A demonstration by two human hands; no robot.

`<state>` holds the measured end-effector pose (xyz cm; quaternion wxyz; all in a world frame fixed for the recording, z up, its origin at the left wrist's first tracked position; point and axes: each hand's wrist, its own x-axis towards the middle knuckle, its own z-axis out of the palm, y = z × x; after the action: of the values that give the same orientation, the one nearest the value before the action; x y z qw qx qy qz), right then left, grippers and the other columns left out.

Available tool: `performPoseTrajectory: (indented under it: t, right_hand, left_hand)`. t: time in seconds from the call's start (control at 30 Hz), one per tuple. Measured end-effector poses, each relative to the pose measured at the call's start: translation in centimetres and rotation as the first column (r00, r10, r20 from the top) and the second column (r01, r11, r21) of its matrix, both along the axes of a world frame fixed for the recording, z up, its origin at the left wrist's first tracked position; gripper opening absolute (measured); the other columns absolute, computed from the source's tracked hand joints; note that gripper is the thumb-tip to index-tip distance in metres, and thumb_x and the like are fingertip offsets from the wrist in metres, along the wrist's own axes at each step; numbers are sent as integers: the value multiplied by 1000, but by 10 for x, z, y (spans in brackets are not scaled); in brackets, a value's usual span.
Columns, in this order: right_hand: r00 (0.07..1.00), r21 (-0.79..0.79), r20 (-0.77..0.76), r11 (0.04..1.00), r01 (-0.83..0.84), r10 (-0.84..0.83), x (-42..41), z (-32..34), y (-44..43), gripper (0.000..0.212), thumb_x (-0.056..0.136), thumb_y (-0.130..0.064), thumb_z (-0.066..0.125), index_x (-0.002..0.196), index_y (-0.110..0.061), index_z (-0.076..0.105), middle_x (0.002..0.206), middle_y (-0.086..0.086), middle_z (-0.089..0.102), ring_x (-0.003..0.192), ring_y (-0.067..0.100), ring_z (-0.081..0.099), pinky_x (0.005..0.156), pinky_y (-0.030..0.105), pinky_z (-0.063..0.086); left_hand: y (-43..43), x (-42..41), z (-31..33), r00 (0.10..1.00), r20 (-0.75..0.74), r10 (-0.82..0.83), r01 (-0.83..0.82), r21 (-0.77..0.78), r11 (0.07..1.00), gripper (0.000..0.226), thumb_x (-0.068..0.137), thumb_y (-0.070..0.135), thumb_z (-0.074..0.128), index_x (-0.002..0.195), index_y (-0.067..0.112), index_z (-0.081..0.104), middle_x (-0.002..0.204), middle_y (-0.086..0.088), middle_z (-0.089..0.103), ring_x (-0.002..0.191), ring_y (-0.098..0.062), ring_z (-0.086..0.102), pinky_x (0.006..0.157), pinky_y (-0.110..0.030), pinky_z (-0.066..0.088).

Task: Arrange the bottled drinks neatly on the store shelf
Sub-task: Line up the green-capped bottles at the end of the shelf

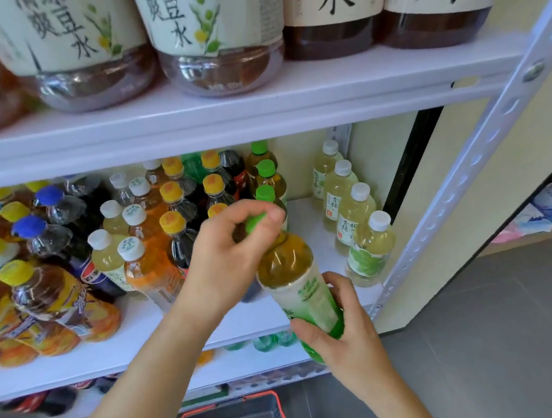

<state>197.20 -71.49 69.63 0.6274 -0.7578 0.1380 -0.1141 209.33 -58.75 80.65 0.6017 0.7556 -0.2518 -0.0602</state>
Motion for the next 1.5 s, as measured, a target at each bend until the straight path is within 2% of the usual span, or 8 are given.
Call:
performPoseTrajectory:
  t: [0.23, 0.47, 0.77, 0.87, 0.97, 1.17, 1.37, 1.5]
  right_hand:
    - [982, 649, 29, 744, -160, 186, -19, 39, 11, 63, 73, -67, 71, 111, -16, 68, 96, 22, 69, 85, 35, 67, 79, 45, 57]
    - [901, 914, 155, 286, -286, 404, -14, 47, 21, 66, 87, -65, 56, 115, -7, 65, 97, 22, 68, 82, 33, 67, 79, 41, 53]
    - [996, 317, -17, 945, -76, 86, -16, 37, 26, 61, 68, -67, 75, 118, -36, 58, 102, 12, 72, 97, 30, 69, 92, 55, 53]
    - [1000, 434, 20, 901, -13, 5, -20, 37, 36, 62, 66, -65, 78, 115, -30, 64, 98, 11, 73, 90, 28, 70, 80, 41, 56]
    - [999, 799, 38, 599, -48, 29, -20, 43, 36, 65, 70, -54, 80, 114, -8, 68, 95, 20, 66, 84, 30, 65, 76, 40, 53]
    - [980, 954, 87, 268, -134, 181, -24, 53, 30, 67, 63, -47, 87, 107, 1, 69, 88, 26, 64, 71, 34, 65, 64, 39, 55]
    - [985, 918, 31, 385, -95, 169, -22, 46, 27, 63, 76, -57, 74, 117, -9, 69, 102, 19, 70, 85, 31, 69, 71, 41, 55]
    - [998, 681, -26, 732, -27, 61, -19, 44, 29, 61, 73, -62, 73, 121, -24, 65, 116, 14, 69, 106, 26, 68, 86, 43, 56]
  left_hand:
    - [-2, -13, -19, 764, -558, -324, 117, -373, 920, 54, 74, 54, 75, 109, 14, 72, 111, -15, 71, 98, -27, 68, 83, -40, 56]
    - [4, -21, -24, 727, -505, -466, 164, -531, 831, 76, 68, 33, 87, 127, 0, 54, 109, -22, 67, 98, -43, 65, 82, -53, 52]
    - [2, -38, -19, 986, -169, -3, -31, -198, 980, 60, 69, 31, 84, 120, 26, 53, 102, 4, 72, 94, -12, 70, 82, -28, 57]
    - [4, -33, -18, 956, -280, -90, 45, -164, 985, 65, 70, 44, 77, 128, 30, 50, 104, 7, 72, 95, -9, 69, 75, -22, 56]
    - [7, -29, -16, 878, -438, -194, 123, -187, 975, 66, 74, 40, 76, 134, 33, 49, 113, -8, 67, 88, -12, 70, 61, -16, 51]
    - [6, -35, -26, 744, -527, -410, 210, -398, 893, 72, 79, 28, 77, 142, 32, 42, 121, -5, 69, 109, -27, 68, 87, -37, 56]
    - [-1, -43, -27, 827, -470, -309, 96, -423, 901, 69, 76, 28, 79, 138, 28, 48, 117, -6, 71, 102, -26, 70, 79, -35, 58]
    - [-2, -45, -27, 937, -320, -143, 16, -370, 929, 77, 69, 29, 86, 135, 37, 46, 105, -7, 73, 92, -26, 72, 74, -35, 60]
